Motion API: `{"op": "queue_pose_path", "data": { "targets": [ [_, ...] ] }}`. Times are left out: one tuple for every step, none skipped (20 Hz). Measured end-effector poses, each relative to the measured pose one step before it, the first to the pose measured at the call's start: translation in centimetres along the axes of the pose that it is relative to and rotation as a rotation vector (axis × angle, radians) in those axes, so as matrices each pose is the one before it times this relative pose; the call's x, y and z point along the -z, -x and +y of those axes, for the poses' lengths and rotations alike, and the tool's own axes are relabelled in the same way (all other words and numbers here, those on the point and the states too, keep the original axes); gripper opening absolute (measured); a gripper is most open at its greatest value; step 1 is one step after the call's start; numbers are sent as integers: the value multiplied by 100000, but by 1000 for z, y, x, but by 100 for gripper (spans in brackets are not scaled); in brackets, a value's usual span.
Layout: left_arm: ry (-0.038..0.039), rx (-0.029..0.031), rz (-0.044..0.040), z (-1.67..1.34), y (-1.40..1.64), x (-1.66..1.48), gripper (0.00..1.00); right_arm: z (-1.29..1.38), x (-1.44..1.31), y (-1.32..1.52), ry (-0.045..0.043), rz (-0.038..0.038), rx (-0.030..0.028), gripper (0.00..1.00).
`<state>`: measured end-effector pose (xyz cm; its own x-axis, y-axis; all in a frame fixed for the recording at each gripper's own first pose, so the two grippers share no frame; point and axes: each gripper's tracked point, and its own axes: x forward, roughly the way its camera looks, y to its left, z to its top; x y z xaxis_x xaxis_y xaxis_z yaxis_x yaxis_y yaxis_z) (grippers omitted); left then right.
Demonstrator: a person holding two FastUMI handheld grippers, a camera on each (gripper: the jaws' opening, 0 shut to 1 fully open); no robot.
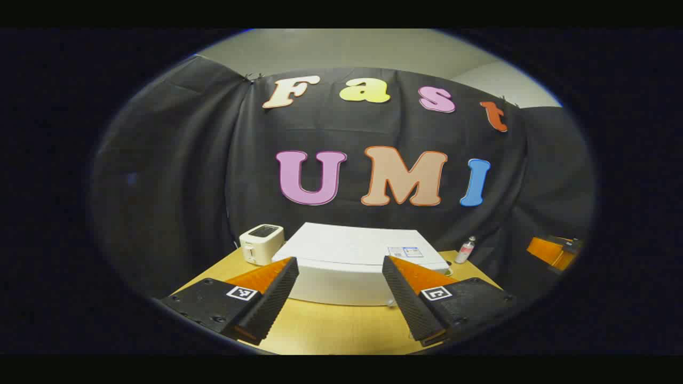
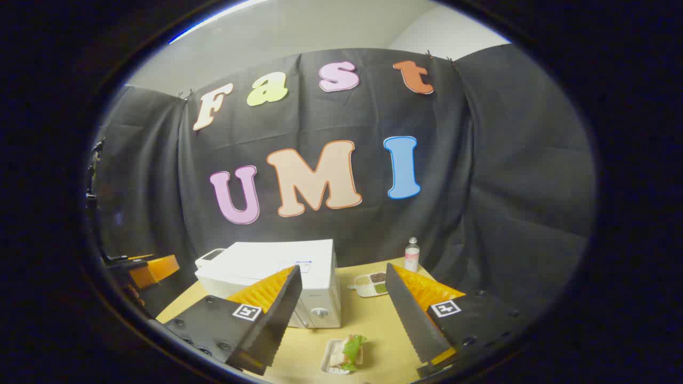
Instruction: Open the microwave oven with the left hand, put the food in, and close the microwave oven.
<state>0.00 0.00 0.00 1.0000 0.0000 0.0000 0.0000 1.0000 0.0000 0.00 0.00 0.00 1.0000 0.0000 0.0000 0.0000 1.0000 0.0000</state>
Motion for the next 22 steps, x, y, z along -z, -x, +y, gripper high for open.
{"op": "queue_pose_path", "data": {
  "targets": [
    [23,39,-903,-183,-103,-358,96,-56,-61,-229,-166,326,-757,92],
    [488,391,-96,-402,-147,-115,92,-274,-84,-125,127,220,-211,99],
    [345,734,246,-566,-109,176,94,-269,-136,-79,-8,-238,-95,98],
    [330,693,347,-421,-60,11,96,-229,-225,-27,-245,-137,107,92],
    [107,541,312,-279,-233,101,98,-144,2,25,-563,-30,-5,92],
    [145,635,238,-306,-216,-105,99,-238,-138,-71,-546,-31,237,92],
    [106,905,100,-455,-256,84,99,-212,-105,11,-276,-226,253,92],
    [-114,816,115,-335,-200,-65,96,-260,-132,51,37,-103,609,92],
    [-304,551,92,-265,-188,64,94,-296,46,109,185,-18,468,92],
    [-386,647,48,-291,-97,-98,92,-240,-92,100,259,-229,665,92],
    [-170,416,166,-241,2,-82,92,-293,-77,123,313,-261,540,92],
    [2,309,217,-211,-15,47,95,-248,-19,156,196,-105,551,92],
    [413,461,55,-40,109,51,91,-225,162,105,83,180,421,92],
    [593,560,471,-48,51,63,91,-262,91,51,-146,180,470,92],
    [422,464,842,15,-55,326,95,-119,167,92,-331,165,412,92],
    [-39,209,1116,66,-31,393,95,-57,85,83,-533,196,91,92],
    [-535,-280,1627,102,-29,689,95,-64,223,4,-547,539,61,92],
    [-824,-548,1509,211,47,718,95,-131,228,93,-345,849,91,92],
    [-809,-321,1897,53,183,973,95,-198,188,117,-37,472,253,92],
    [-347,-125,2323,-22,153,1121,95,-270,44,158,263,293,466,92],
    [19,24,2626,57,-92,1116,95,-318,217,82,307,315,627,92],
    [339,302,2990,-133,-153,1227,95,-296,122,142,203,432,618,92]
  ]
}}
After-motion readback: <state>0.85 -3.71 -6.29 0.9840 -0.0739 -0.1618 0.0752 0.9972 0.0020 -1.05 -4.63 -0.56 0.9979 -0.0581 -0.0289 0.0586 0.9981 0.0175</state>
